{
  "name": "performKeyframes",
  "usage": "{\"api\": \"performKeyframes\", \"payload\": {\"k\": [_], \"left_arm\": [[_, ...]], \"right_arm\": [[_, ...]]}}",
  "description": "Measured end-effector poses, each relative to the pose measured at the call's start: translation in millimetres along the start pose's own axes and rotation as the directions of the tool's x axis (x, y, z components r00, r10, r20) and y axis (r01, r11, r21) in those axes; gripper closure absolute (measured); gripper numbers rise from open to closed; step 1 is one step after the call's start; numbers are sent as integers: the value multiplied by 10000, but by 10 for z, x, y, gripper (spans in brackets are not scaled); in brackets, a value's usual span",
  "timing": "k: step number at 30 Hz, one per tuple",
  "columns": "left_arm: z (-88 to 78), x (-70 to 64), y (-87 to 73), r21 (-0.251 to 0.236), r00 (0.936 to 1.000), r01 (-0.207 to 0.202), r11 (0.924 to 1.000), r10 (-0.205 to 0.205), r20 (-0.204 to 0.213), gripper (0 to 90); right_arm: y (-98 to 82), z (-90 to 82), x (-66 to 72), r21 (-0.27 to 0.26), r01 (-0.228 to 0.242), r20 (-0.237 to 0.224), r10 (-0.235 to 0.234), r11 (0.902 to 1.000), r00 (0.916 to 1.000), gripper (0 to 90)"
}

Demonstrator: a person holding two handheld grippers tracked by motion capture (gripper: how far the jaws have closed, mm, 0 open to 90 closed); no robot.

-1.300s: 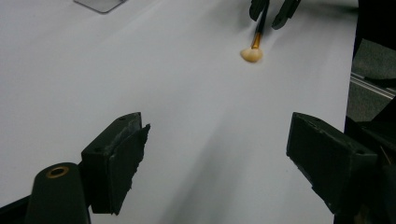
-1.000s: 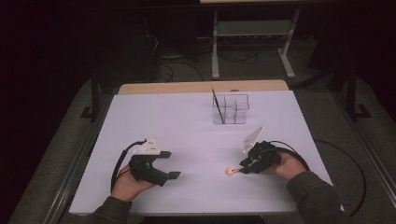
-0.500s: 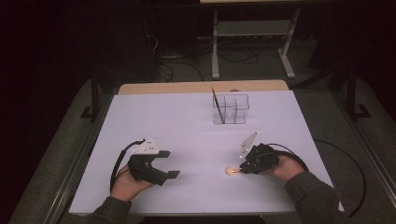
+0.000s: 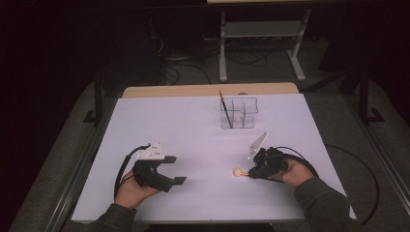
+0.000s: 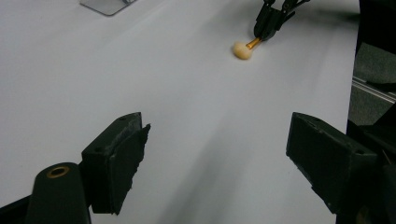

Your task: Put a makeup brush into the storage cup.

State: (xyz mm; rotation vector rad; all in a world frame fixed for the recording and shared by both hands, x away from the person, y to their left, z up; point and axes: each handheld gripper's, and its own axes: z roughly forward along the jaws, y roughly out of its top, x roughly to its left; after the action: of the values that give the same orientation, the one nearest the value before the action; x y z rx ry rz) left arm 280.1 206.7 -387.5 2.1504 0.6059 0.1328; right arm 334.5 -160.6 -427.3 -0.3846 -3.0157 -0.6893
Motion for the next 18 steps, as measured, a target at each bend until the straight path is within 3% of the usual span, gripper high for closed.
{"api": "performKeyframes", "payload": {"k": [8,18], "left_arm": [[-1,7,-1,15,10000,-30,10000,30,-9,187],[-20,15,-2,-103,10000,-7,9999,8,12,187]], "right_arm": [[-26,-54,-26,-383,-310,-105,306,9988,9995,832],[-15,-144,-15,-976,-365,-284,338,9946,9990,832]]}}
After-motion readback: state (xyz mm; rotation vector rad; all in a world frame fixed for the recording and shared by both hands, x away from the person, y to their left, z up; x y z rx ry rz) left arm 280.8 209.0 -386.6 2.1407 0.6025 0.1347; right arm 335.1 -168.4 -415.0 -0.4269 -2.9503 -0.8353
